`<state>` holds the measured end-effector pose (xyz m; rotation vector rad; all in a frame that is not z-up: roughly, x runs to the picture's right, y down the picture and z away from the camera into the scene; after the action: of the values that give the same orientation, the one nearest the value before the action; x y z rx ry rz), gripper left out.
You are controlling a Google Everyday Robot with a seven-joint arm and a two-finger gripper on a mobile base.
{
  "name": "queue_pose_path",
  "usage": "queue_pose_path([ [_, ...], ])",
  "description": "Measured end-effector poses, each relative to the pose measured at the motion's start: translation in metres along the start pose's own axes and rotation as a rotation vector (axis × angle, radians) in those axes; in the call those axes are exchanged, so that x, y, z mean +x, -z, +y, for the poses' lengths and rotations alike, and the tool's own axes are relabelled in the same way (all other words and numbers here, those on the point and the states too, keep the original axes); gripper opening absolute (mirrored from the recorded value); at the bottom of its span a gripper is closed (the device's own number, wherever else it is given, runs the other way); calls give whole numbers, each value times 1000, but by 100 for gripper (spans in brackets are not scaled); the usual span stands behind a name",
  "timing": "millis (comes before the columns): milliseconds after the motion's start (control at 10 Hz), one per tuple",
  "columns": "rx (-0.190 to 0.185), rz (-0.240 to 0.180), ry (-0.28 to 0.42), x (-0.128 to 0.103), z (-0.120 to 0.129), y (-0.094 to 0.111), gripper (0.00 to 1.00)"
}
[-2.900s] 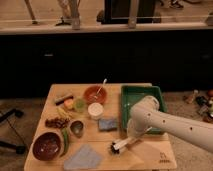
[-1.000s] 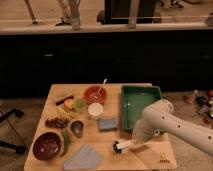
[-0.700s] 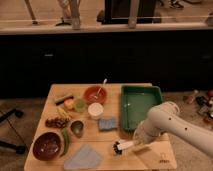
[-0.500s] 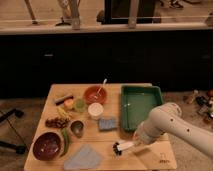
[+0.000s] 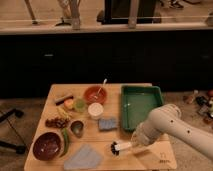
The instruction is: Place brush in table surface
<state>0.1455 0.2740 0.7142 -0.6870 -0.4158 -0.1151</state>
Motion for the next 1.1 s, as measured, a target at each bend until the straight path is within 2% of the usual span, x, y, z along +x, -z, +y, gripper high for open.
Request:
queue_pose_path([
  [200,17,-52,-27,2,-1,-8,3],
  [700,63,-194,-24,1,-1,-14,3],
  [800,67,-224,-23,1,-1,-14,3],
  [1000,67,-318,-31,4,0,-15,3],
  [1100,60,-328,-34,3,0,-16,3],
])
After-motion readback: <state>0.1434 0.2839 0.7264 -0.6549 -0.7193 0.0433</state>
